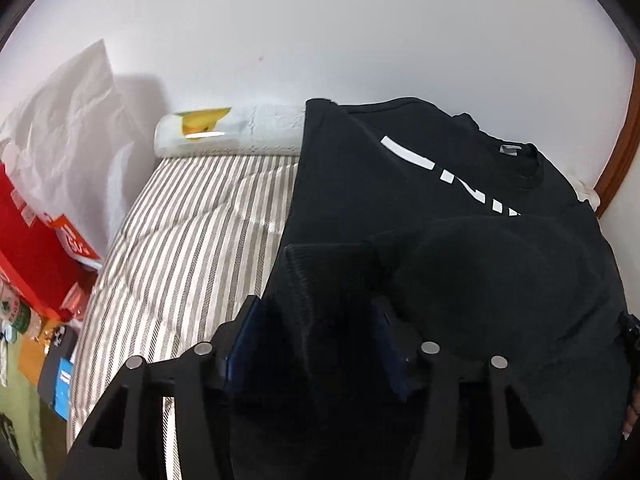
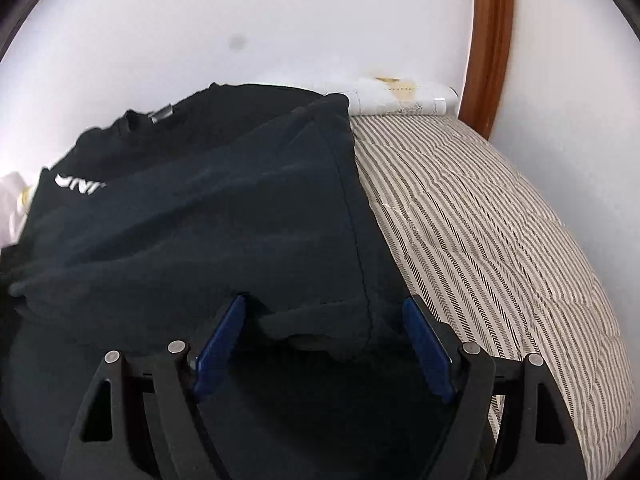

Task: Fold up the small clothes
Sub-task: 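Open the left tool and release the sleeve onto the body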

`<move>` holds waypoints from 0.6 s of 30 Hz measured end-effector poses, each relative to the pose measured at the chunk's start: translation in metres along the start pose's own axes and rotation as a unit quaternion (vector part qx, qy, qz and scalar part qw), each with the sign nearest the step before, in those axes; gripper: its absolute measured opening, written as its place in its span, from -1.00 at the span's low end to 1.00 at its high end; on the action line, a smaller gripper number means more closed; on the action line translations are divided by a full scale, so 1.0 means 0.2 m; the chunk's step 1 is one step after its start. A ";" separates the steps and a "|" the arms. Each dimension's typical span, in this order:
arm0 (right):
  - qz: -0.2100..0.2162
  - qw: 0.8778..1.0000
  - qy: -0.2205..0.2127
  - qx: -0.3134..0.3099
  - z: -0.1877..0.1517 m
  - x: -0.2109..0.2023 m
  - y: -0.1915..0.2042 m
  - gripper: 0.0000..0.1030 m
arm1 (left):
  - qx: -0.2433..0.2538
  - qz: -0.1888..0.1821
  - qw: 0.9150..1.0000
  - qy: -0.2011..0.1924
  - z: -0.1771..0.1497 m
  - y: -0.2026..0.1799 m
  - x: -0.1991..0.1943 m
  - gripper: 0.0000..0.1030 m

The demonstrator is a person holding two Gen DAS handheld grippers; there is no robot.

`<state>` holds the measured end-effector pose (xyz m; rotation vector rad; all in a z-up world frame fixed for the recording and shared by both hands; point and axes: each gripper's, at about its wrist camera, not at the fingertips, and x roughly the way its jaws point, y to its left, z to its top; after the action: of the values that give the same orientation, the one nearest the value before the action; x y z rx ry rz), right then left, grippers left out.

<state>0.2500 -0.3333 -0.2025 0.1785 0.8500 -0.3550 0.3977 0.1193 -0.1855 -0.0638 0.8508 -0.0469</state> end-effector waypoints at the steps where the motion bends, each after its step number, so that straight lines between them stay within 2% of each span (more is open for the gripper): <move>1: 0.003 1.000 0.000 0.004 0.00 0.00 -0.01 0.56 | -0.004 0.000 1.000 -0.001 -0.01 0.01 0.01 0.11; 4: 0.004 1.000 0.002 0.009 -0.01 0.01 -0.02 0.57 | 0.001 0.013 1.000 -0.012 -0.04 0.00 0.01 0.17; 7: -0.012 1.000 0.001 -0.003 0.00 0.02 0.01 0.58 | 0.022 0.035 0.999 -0.019 -0.04 -0.05 0.01 0.17; 10: -0.023 1.000 -0.001 -0.012 0.00 0.01 0.03 0.58 | 0.023 0.041 0.999 -0.021 -0.05 -0.06 -0.01 0.17; 14: -0.013 1.000 0.003 -0.006 0.00 0.01 0.02 0.61 | 0.016 0.045 0.998 -0.030 -0.10 -0.05 -0.10 0.17; 18: -0.002 1.000 0.005 -0.002 -0.01 0.00 0.01 0.62 | 0.037 0.053 0.997 -0.030 -0.17 -0.10 -0.21 0.17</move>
<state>0.2488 -0.3306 -0.2031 0.1754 0.8615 -0.3557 0.3444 0.1015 -0.1754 0.0502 0.7904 0.0227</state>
